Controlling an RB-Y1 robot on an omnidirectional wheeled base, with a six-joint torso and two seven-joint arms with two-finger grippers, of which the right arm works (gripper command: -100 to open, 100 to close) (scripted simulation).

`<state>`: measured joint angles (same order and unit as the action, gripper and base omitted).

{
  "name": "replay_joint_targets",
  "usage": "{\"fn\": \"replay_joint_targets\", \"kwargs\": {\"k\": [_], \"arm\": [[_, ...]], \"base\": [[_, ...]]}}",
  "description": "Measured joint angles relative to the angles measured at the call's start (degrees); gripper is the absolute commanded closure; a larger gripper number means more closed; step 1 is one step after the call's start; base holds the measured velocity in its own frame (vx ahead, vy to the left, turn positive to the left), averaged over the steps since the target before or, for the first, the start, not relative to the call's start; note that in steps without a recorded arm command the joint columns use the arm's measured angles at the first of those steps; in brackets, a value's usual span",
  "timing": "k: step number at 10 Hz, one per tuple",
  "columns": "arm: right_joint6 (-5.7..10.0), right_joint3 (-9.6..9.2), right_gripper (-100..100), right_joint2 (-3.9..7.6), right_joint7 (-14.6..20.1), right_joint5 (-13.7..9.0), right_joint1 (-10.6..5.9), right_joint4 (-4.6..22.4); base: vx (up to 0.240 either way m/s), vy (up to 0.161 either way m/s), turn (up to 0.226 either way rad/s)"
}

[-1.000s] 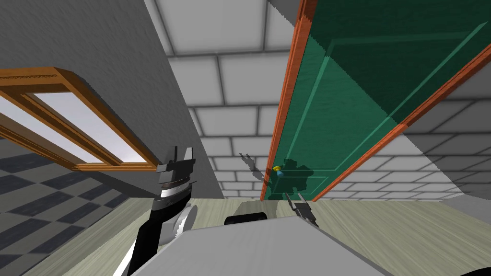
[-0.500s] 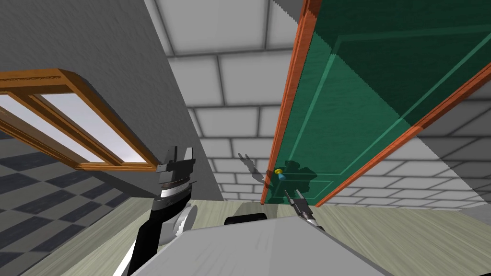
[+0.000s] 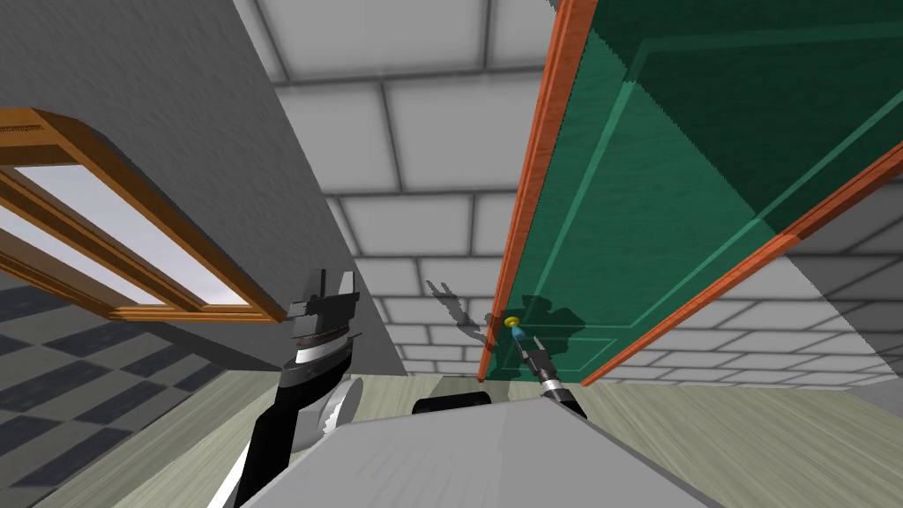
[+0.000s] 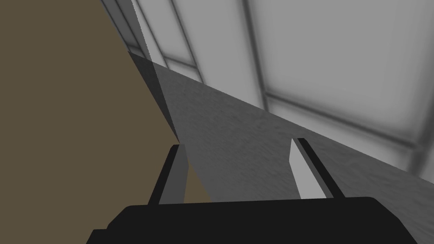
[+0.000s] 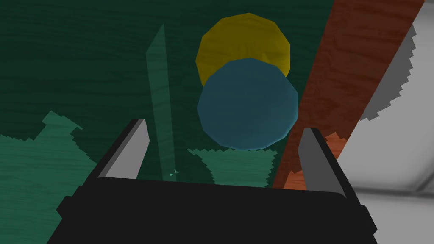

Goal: Pull the door open

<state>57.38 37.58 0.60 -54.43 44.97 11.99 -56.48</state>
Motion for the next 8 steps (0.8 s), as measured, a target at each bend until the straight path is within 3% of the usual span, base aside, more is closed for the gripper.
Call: {"fn": "replay_joint_targets", "kwargs": {"k": [1,2,3,8], "arm": [[-0.76,-0.43,-100,-0.73,-0.9,-0.2,-1.39,1.0],[-1.75,-1.06,-100,-2.01,-1.0,-0.1,-1.34,-0.1],[-1.98,-1.14,100,-2.14,-0.9,-0.1,-1.31,-0.2],[-1.77,-1.29,100,-2.20,-1.0,0.0,-1.36,0.1]], "base": [[0.081,-0.046,-0.047],[0.033,-0.015,-0.003],[-0.005,0.009,0.026],[-0.004,0.006,0.001]]}}
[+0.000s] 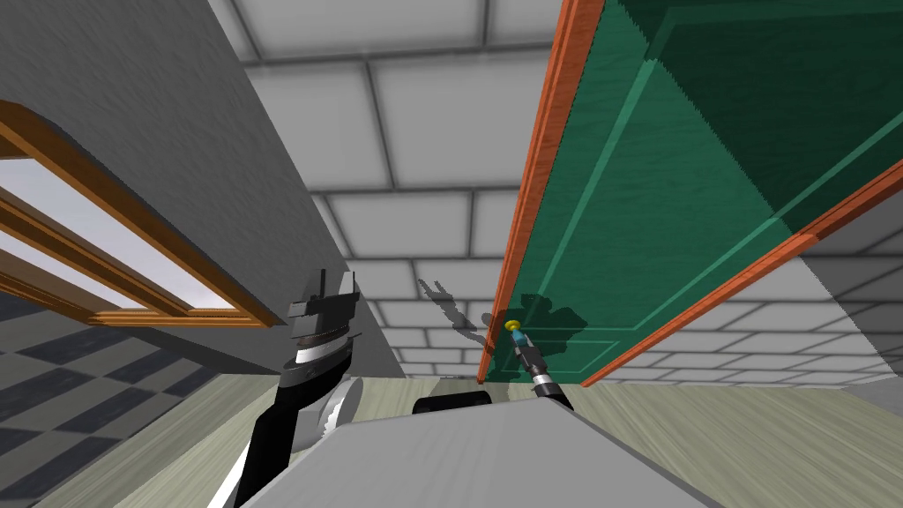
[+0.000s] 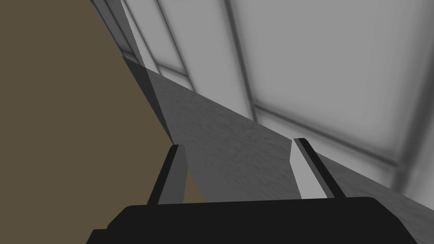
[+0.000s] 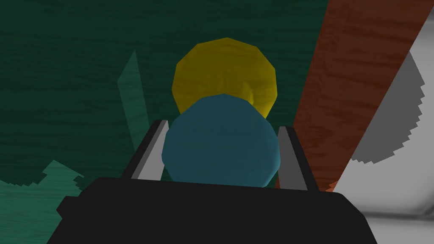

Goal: Pull the door open

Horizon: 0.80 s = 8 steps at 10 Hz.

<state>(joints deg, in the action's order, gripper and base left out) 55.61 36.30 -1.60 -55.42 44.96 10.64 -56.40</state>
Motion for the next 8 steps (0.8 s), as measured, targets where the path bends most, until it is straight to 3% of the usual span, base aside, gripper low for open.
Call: {"fn": "replay_joint_targets", "kwargs": {"k": [2,8], "arm": [[-0.60,-0.34,100,0.02,-0.1,-0.9,-0.02,0.1],[-7.55,-2.70,100,1.03,0.2,-9.5,-0.02,0.4]], "base": [[-0.014,0.026,0.003],[-0.030,0.031,-0.017]]}}
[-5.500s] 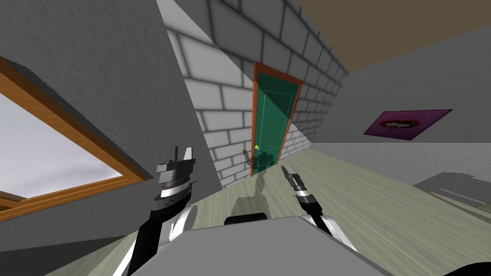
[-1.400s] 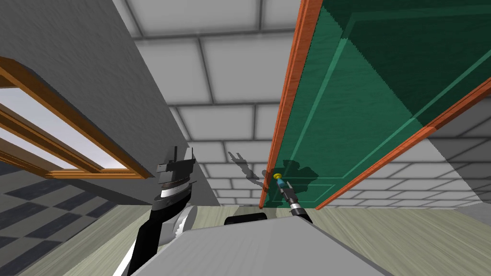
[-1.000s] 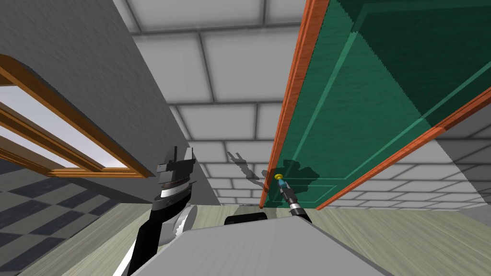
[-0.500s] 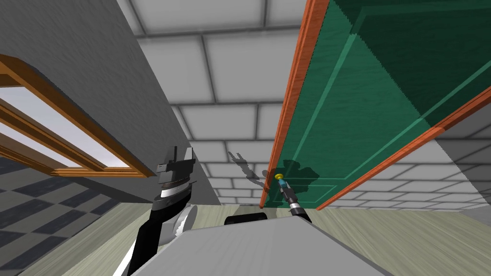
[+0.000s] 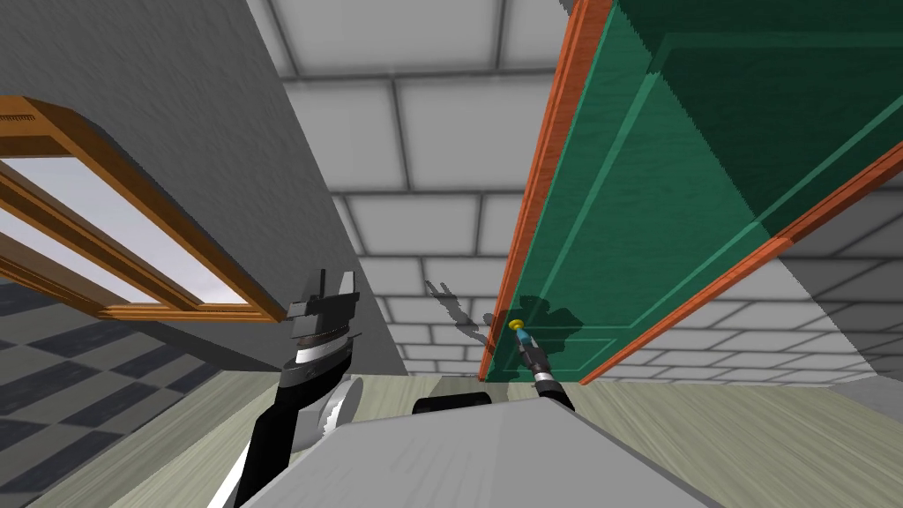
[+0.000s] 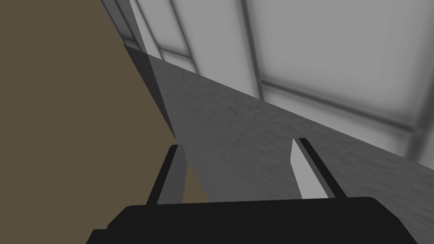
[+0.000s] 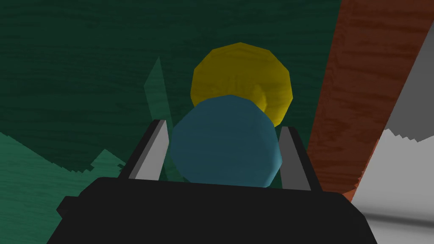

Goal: Pull the door open

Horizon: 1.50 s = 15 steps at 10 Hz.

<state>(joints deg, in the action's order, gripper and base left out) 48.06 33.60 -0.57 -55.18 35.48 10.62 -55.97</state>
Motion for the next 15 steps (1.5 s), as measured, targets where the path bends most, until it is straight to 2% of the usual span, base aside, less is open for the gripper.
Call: {"fn": "replay_joint_targets", "kwargs": {"k": [1,2,3,4,5,6,7,8,10,12,13,14,15], "arm": [[-0.40,0.10,100,0.25,-0.4,-1.4,-0.61,1.2],[-1.35,-0.27,100,0.54,-0.5,-3.0,-0.65,1.3],[-2.88,-0.69,100,0.77,0.0,-4.0,-0.36,0.5],[-5.01,-1.56,100,0.47,0.6,-5.2,0.54,-1.4],[-6.15,-1.96,100,0.33,0.8,-6.6,0.93,-1.9],[-6.33,-1.84,100,0.40,0.4,-7.3,0.44,-1.1],[-8.04,-2.61,100,0.70,0.8,-8.5,0.66,-1.8],[-9.05,-2.85,100,0.58,0.8,-9.8,0.81,-2.0],[-8.74,-2.67,100,0.95,-0.2,-12.4,-0.32,0.7],[-9.99,-3.16,100,1.18,-0.1,-14.7,0.07,0.5],[-11.13,-3.86,100,1.65,0.4,-16.0,0.24,0.2],[-11.01,-3.65,100,2.20,0.0,-17.7,-1.05,2.5],[-11.95,-3.95,100,2.11,0.1,-18.7,-0.57,1.7]], "base": [[-0.024,0.024,-0.022],[-0.024,0.023,-0.011],[-0.023,0.017,-0.014],[-0.012,0.022,0.012],[-0.007,0.010,-0.016],[-0.024,0.023,-0.015],[-0.015,0.019,-0.002],[-0.007,0.009,-0.007],[-0.016,0.019,-0.030],[-0.022,0.022,0.006],[-0.020,0.022,-0.020],[-0.008,0.013,0.017],[0.000,0.000,0.000]]}}
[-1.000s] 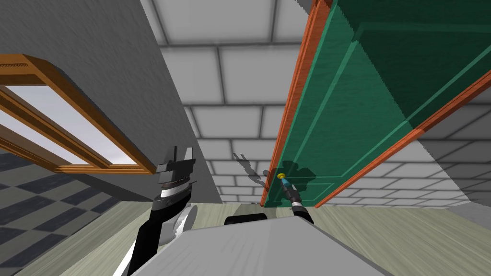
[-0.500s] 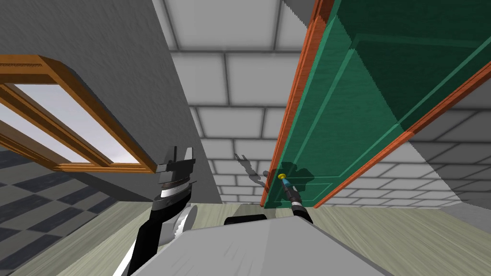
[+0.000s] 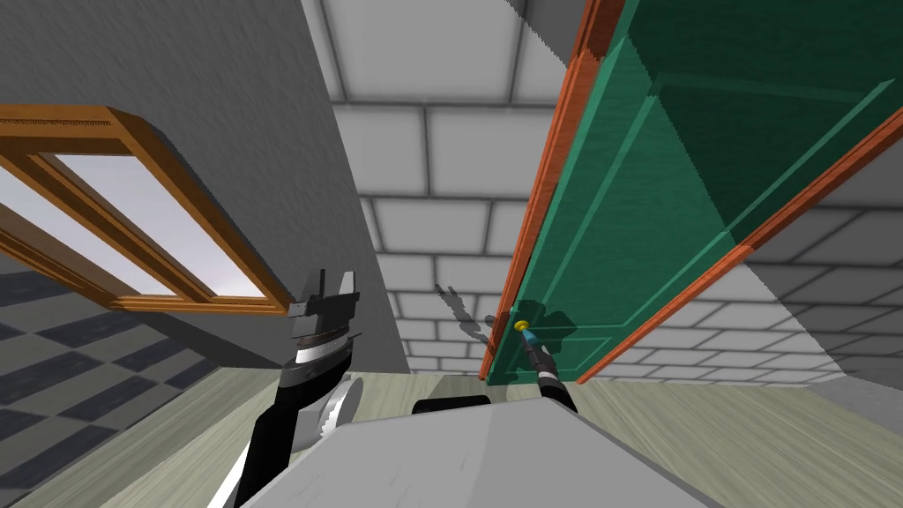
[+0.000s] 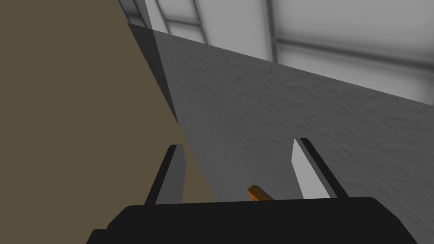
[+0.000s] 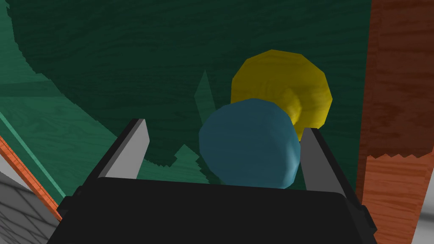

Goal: Pull the door open

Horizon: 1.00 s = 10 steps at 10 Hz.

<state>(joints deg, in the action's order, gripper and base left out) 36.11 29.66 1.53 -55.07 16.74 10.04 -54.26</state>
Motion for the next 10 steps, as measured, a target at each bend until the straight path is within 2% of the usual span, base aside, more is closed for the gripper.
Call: {"fn": "replay_joint_targets", "kwargs": {"k": [1,2,3,4,5,6,7,10], "arm": [[-0.56,-0.09,100,0.07,0.1,-0.5,-0.20,0.2],[-0.56,0.02,100,0.26,0.0,-0.7,-0.52,0.7],[-0.50,0.21,100,-0.02,-0.3,-0.7,-0.67,0.8],[-1.05,-0.09,100,-0.92,-0.4,-0.5,0.53,-1.3],[-0.62,0.08,100,-1.12,-0.8,-0.6,0.13,-0.6],[-2.09,-0.81,100,-0.78,0.3,-0.3,1.50,-2.9],[-2.09,-0.27,100,-0.70,0.0,-0.5,0.19,-1.5],[-1.07,-1.60,100,-0.54,3.1,-1.4,-0.61,-1.1]], "base": [[-0.005,0.000,0.019],[0.000,0.000,0.000],[0.019,-0.004,-0.036],[0.017,-0.011,-0.037],[-0.008,-0.001,0.039],[-0.025,0.010,0.017],[-0.034,0.031,0.092],[-0.039,-0.007,0.062]]}}
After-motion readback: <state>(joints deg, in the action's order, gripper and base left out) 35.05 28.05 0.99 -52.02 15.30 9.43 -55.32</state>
